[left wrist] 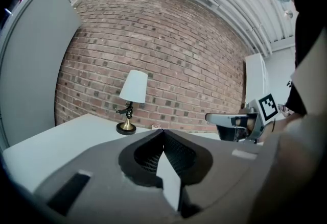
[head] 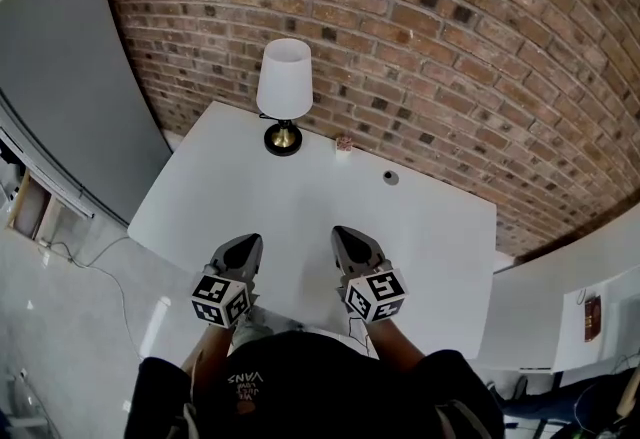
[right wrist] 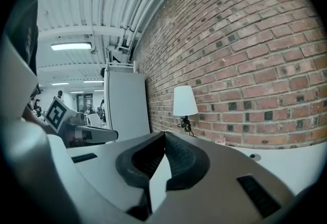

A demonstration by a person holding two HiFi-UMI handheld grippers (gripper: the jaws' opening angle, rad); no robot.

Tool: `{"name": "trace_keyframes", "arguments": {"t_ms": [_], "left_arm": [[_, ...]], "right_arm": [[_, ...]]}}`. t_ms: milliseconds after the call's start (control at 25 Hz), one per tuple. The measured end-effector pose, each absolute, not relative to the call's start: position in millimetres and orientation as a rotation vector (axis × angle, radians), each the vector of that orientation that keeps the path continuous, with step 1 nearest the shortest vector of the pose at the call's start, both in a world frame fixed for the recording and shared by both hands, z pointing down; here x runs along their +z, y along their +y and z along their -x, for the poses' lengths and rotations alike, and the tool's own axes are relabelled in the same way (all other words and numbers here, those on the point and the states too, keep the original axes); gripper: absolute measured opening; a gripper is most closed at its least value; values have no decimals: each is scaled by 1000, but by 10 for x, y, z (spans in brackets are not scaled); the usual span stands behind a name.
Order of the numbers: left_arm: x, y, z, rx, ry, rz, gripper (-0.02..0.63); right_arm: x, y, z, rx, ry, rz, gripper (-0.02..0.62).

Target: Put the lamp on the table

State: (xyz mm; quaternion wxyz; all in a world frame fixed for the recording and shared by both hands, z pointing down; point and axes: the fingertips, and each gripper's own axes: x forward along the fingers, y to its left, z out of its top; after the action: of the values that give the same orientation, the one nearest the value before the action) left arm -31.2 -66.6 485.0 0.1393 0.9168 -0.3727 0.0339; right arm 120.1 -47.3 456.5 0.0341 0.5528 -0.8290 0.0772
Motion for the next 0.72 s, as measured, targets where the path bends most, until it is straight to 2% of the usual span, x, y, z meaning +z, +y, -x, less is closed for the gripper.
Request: {"name": "trace_keyframes", "arguments": {"t_ms": [720], "left_arm": [[4989,-235,140,107,-1099,-2622,0]], "right_arm": [[4748,-156,-1251,252,-2548,-1627,-2]]}}
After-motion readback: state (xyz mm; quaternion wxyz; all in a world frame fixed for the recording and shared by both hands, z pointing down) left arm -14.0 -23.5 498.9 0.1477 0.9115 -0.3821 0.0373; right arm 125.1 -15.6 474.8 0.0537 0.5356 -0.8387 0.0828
